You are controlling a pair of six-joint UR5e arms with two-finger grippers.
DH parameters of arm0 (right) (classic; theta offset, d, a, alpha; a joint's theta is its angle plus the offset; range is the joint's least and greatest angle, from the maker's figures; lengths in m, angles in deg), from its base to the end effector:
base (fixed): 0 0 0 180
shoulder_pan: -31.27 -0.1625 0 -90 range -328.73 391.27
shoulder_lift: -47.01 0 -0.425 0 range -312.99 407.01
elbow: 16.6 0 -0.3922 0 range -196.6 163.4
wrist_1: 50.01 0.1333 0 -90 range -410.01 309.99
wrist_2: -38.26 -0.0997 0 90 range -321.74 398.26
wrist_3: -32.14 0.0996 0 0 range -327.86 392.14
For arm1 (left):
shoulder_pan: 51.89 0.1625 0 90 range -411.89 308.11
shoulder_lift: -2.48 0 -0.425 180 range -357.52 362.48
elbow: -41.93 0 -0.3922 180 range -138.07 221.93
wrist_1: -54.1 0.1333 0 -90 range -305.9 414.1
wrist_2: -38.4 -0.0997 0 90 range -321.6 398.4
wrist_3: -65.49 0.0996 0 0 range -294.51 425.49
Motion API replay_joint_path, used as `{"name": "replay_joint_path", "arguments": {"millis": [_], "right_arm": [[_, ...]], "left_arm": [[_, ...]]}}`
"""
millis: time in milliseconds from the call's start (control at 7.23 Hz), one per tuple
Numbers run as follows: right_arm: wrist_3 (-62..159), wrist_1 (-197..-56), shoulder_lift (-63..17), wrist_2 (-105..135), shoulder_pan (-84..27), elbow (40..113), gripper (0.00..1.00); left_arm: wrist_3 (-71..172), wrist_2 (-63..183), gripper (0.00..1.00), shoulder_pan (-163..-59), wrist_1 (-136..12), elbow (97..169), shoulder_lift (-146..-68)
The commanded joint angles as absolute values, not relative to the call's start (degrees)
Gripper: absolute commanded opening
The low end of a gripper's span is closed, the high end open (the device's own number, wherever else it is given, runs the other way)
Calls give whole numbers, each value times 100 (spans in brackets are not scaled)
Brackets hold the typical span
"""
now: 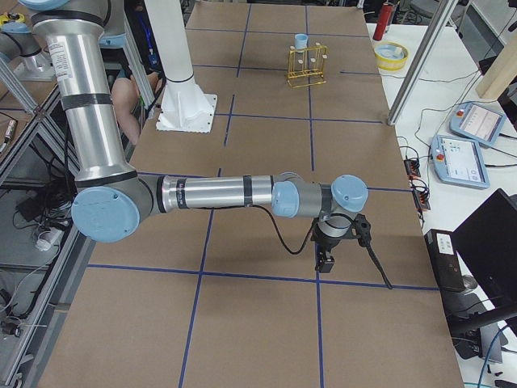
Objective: Hang cup on cup holder
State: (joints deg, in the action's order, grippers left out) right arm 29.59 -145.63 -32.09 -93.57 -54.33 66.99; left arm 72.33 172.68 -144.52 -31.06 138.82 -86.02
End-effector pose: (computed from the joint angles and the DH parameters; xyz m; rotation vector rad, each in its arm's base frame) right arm 0.0230 -0.5730 0.6253 -0.0306 -0.7300 -0.1087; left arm -0.0857 -0.4763 0.6209 0.0729 0.7696 0.0735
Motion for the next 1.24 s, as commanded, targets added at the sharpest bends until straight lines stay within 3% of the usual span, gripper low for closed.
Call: {"name": "replay_joint_path", "arguments": {"millis": [0,1106], "right_arm": [[2959,-14563,-3209,-9357,-5424,6698,100],[2959,-14563,-3209,-9357,-5433,6698,100]], "left_arm": [[7226,17278,100,-14444,-3115,13878,-8603],[7051,17252,100,-14417,-3150,13676,-8962]]}}
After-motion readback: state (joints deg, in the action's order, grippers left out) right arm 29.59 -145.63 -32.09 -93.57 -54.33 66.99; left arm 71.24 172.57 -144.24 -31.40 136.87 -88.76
